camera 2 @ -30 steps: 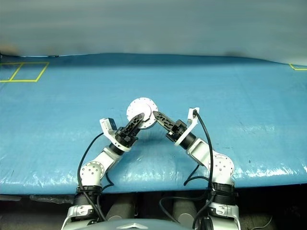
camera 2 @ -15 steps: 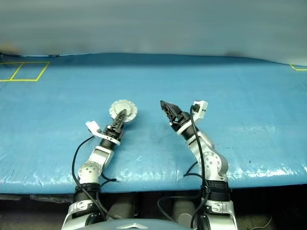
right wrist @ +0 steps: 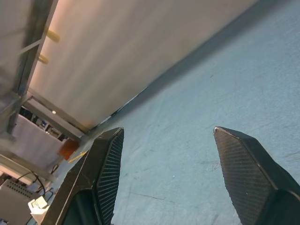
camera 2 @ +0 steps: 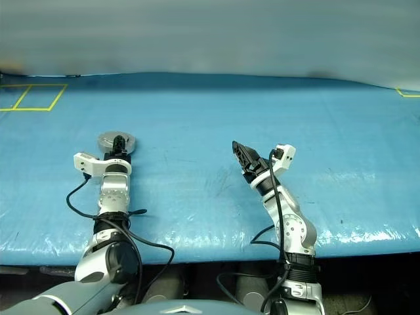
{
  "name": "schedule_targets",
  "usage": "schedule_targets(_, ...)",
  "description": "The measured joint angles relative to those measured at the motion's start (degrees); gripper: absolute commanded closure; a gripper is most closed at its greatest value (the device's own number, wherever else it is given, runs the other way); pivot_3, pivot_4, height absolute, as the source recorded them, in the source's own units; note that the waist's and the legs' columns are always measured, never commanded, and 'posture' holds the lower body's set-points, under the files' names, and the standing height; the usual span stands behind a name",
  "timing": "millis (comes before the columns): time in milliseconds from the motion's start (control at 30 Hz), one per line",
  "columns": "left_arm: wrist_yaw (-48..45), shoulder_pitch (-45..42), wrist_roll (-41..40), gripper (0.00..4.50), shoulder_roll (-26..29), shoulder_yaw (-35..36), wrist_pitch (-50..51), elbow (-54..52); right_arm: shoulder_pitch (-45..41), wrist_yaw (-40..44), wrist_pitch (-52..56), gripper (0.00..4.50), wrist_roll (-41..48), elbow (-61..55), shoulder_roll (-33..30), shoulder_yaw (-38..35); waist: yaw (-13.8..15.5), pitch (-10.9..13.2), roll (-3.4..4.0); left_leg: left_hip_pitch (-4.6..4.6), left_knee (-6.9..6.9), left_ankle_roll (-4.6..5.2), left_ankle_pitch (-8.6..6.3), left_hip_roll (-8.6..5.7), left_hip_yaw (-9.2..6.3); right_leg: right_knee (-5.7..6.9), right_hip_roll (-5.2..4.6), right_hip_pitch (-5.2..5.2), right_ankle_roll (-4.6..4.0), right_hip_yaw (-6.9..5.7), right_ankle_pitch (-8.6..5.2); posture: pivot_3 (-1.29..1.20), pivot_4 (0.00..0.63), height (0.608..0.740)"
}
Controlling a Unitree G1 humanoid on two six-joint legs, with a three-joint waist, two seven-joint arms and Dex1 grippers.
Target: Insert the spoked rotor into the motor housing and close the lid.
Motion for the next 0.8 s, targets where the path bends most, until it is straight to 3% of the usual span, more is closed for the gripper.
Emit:
schedule_targets(33,0.6,-0.2,0.2,1.29,0.1,0.3,-0.8,0.4,0.0,0.0,0.1,1.25,-0.1,-0.1,0.0,0.1,-0.2,0.0,0.01,0.02,0.0,-0.01,0.01,0.0,0.0,0.01,0.0,0.01,0.01,0.01,0.01,0.0,0.15,0.74)
schedule_targets(167,3.9,0.0,2.7,0.04,0.7,1.0,-5.8,0.1,0.0,-0.1,0.3,1.25,-0.4,-0.2,-0.2,0.2,-0.9,0.0,0.04,0.2,-0.02,-0.03,0.01,0.02,0.06,0.08,0.04,0.07,0.0,0.14,0.03,0.0,0.15,0.74)
schedule_targets(367,9.1,5.3,5.0,0.04,0.8,5.1,-16.3,-5.8,0.0,-1.0,0.5,1.25,-1.3,-0.1,-0.8,-0.3,-1.5,0.0,0.03,0.24,-0.06,-0.03,0.01,0.04,0.14,0.08,0.06,0.06,-0.05,0.25,0.07,0.0,0.15,0.74)
schedule_targets(533,9.3,9.2,7.6,0.04,0.5,5.0,-22.9,-14.2,-0.1,0.5,-2.3,1.25,-5.2,0.3,-1.9,1.3,-0.1,0.0,-0.02,0.15,-0.01,-0.07,0.04,0.03,0.13,0.05,0.05,0.06,-0.18,0.21,0.2,0.0,0.15,0.74)
schedule_targets(667,-7.9,16.0,10.6,0.04,2.8,-8.4,-20.4,-26.2,-0.3,3.7,-11.4,1.25,-13.6,1.4,-4.3,4.9,0.8,0.0,-0.04,0.04,0.02,-0.08,0.11,-0.04,0.15,-0.02,0.04,0.07,-0.21,0.23,0.24,0.0,0.15,0.74)
schedule_targets(800,-26.5,21.8,14.2,0.04,10.1,-27.1,-10.4,-36.7,-0.7,10.4,-15.4,1.25,-17.6,4.8,-9.7,6.6,0.3,-0.1,0.05,0.14,-0.01,-0.06,0.11,-0.01,0.21,0.01,0.07,0.1,-0.28,0.31,0.23,0.0,0.15,0.74)
